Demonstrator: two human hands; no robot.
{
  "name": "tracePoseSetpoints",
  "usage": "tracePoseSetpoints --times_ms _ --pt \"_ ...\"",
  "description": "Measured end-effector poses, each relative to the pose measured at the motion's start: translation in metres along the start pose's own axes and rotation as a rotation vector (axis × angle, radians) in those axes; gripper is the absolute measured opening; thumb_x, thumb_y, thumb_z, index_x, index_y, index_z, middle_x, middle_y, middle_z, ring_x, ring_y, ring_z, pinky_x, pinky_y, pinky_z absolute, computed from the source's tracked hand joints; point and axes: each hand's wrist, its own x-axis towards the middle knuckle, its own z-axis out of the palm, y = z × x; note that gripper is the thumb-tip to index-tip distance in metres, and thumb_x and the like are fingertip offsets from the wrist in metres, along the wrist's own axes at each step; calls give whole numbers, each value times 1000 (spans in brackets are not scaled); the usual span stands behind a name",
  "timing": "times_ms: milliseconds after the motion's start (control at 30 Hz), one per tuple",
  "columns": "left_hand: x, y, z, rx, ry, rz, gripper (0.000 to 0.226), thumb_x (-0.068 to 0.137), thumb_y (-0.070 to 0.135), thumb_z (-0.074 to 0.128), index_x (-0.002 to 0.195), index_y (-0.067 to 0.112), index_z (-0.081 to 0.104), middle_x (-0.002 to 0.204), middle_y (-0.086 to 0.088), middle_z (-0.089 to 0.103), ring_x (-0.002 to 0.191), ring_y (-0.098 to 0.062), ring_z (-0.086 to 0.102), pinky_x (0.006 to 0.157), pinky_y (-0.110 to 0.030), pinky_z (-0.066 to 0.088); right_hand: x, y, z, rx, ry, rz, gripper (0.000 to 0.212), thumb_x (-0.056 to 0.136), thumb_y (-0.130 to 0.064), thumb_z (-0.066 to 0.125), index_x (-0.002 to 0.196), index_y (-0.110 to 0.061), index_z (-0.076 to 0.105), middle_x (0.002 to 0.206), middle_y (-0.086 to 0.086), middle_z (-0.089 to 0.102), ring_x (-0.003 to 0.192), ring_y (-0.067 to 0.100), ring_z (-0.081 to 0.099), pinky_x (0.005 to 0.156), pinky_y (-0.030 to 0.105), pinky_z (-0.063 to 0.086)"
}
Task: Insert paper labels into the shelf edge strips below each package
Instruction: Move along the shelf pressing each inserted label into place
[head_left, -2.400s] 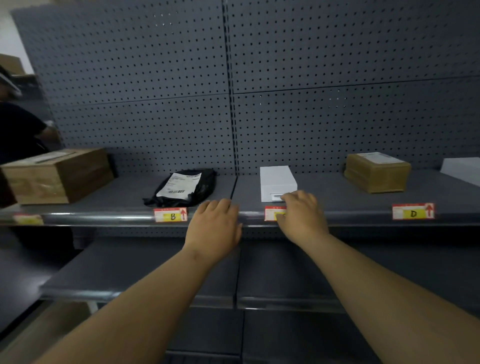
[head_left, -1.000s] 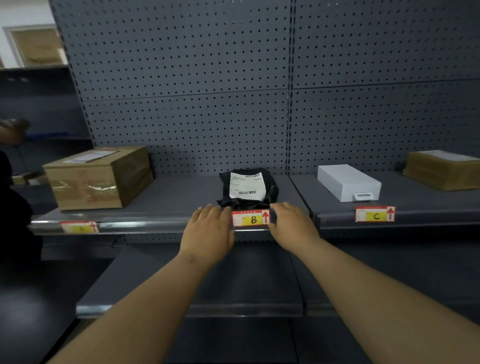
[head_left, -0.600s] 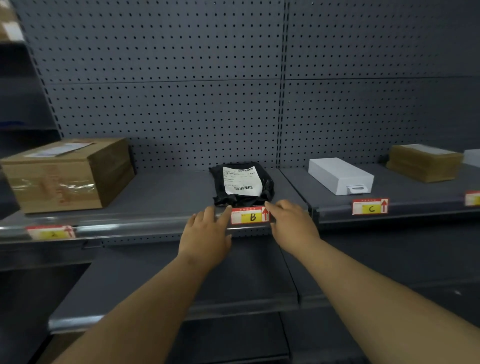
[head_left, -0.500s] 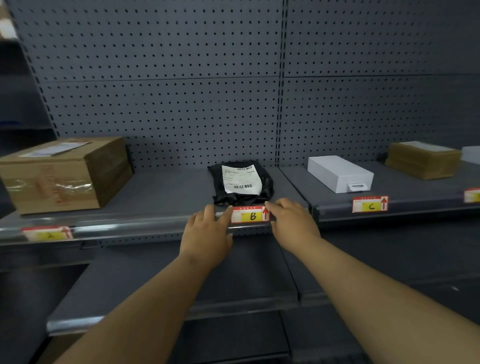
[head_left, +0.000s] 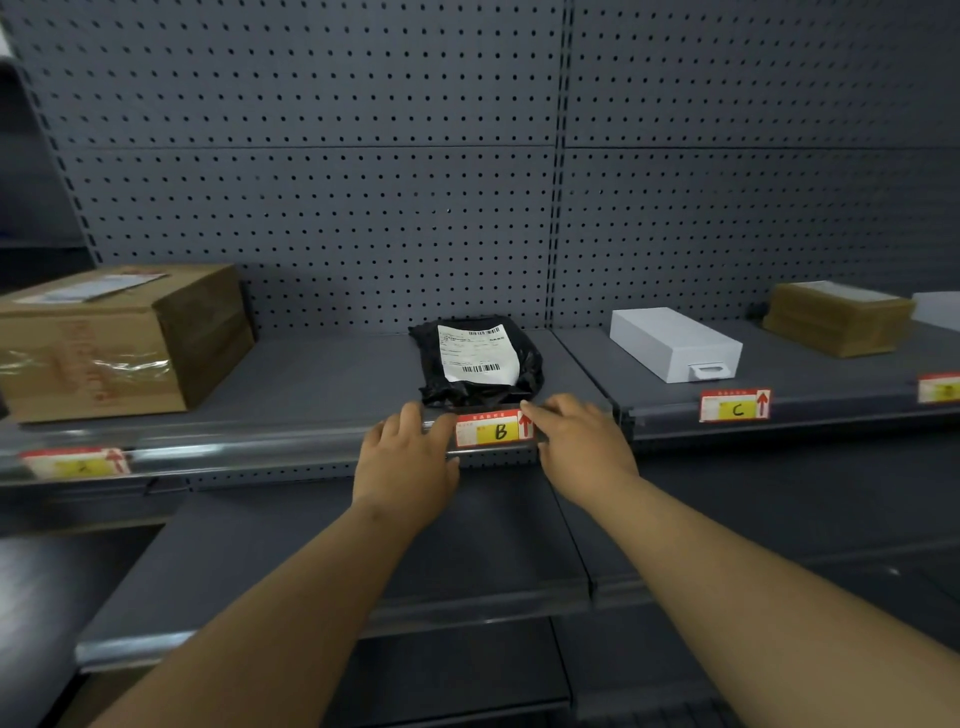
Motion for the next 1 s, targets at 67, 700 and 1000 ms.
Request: tracePoseSetpoints --times_ms 67,700,1000 --pt "0 0 1 9 1 1 46 89 40 47 131 24 34 130 -10 40 123 -27 41 105 -42 32 -1 1 1 -20 -8 1 58 88 -16 51 141 -30 33 135 0 44 115 27 44 98 37 38" --pt "3 0 0 19 0 -7 46 89 40 47 133 29 36 130 -10 42 119 -28 45 103 -42 33 -2 -2 3 -7 -30 52 57 88 -16 50 138 -40 35 143 -3 37 125 26 37 106 39 28" --pt "3 2 -1 19 11 -13 45 89 40 47 132 28 37 128 -10 44 118 -27 46 102 -42 35 -1 1 1 18 -36 46 57 88 -17 51 138 -39 35 141 -4 38 123 25 37 105 38 30"
